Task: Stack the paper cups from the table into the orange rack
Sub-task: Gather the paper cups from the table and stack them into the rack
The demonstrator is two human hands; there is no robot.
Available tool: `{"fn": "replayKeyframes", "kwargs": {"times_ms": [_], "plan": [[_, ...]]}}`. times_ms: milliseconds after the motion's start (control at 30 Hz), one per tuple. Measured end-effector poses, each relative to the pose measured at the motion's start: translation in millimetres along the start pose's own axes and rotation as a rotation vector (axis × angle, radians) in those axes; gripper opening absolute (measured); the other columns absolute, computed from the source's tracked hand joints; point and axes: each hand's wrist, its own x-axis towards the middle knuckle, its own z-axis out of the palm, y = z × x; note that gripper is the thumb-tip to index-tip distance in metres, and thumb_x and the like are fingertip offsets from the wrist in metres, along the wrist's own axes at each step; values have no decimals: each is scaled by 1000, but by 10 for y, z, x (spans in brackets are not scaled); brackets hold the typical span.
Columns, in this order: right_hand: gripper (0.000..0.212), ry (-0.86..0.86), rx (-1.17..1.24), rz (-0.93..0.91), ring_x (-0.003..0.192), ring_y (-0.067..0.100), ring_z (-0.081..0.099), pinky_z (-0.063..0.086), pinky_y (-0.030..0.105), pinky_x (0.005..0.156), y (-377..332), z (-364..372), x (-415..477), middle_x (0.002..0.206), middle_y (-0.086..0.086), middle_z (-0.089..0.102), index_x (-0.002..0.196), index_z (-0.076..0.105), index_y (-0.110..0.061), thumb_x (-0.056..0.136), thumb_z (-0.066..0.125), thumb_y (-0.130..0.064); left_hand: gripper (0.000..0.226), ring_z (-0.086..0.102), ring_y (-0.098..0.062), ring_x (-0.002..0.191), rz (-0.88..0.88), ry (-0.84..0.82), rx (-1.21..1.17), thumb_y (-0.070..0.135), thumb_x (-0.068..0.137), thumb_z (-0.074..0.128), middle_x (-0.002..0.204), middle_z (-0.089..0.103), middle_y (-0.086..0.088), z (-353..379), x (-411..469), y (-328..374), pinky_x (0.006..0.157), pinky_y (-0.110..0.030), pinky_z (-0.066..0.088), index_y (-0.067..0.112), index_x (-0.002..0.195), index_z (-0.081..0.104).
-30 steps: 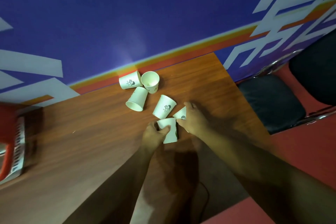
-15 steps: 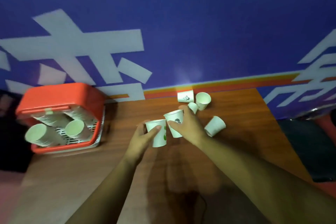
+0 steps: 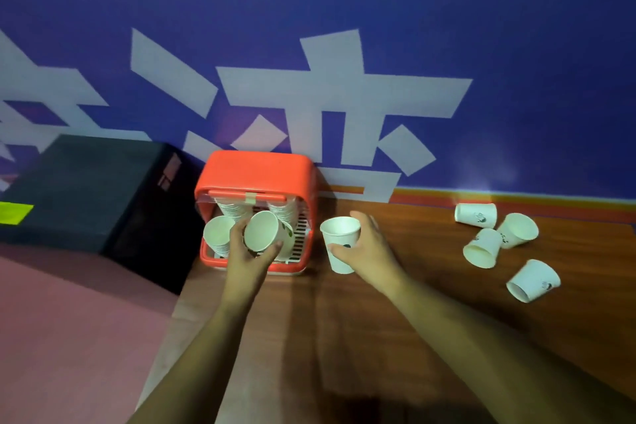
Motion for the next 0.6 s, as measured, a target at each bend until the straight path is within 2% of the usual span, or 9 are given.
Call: {"fn": "replayKeyframes", "kwargs": {"times_ms": [67, 167, 333, 400, 467, 500, 600], "plan": [[75, 26, 20, 13, 119, 17, 47, 44, 27, 87, -83, 114, 99, 133, -2, 45, 139, 42, -20, 75, 81, -27, 71, 53, -4, 121, 15, -16, 15, 23, 75, 81, 133, 53, 3, -44, 155, -81, 102, -33, 47, 17, 136, 45], [75, 60, 69, 21, 119, 17, 48, 41, 25, 88, -137, 242, 220, 134, -1, 45, 138, 43, -20, 74, 82, -23, 68, 54, 3, 114, 48, -65, 65, 20, 75, 84, 127, 55, 5, -7, 343, -176, 96, -30, 49, 20, 131, 46], [83, 50, 34, 34, 126, 19, 46, 39, 23, 93, -144, 418, 355, 140, 1, 43, 144, 38, -19, 74, 83, -23, 63, 55, -11, 113, 129, -123, 262, 21, 75, 85, 124, 56, 4, 32, 554, -441, 91, -16, 43, 21, 127, 51], [91, 35, 59, 77, 128, 19, 45, 43, 30, 100, -180, 472, 376, 143, 1, 41, 147, 34, -19, 72, 85, -24, 65, 55, -15, 112, 104, -147, 346, 28, 73, 85, 122, 58, 3, -6, 589, -576, 92, -29, 48, 19, 129, 54], [87, 27, 83, 69, 124, 18, 47, 44, 31, 99, -215, 535, 386, 138, 1, 44, 144, 39, -17, 71, 86, -22, 73, 54, -18, 117, 77, -203, 401, 35, 71, 84, 128, 59, 1, -53, 626, -726, 96, -40, 50, 20, 136, 53], [81, 26, 98, 42, 121, 18, 49, 44, 28, 94, -231, 570, 389, 133, 1, 46, 138, 45, -17, 70, 86, -20, 79, 53, -19, 122, 56, -241, 412, 35, 71, 84, 133, 58, 0, -73, 643, -777, 99, -39, 48, 19, 141, 50], [66, 24, 170, -17, 109, 19, 55, 46, 25, 85, -259, 691, 408, 120, 2, 51, 121, 53, -20, 65, 88, -19, 100, 43, -19, 136, 5, -348, 430, 29, 73, 88, 148, 47, -3, -109, 700, -830, 104, -20, 33, 16, 155, 32]]}}
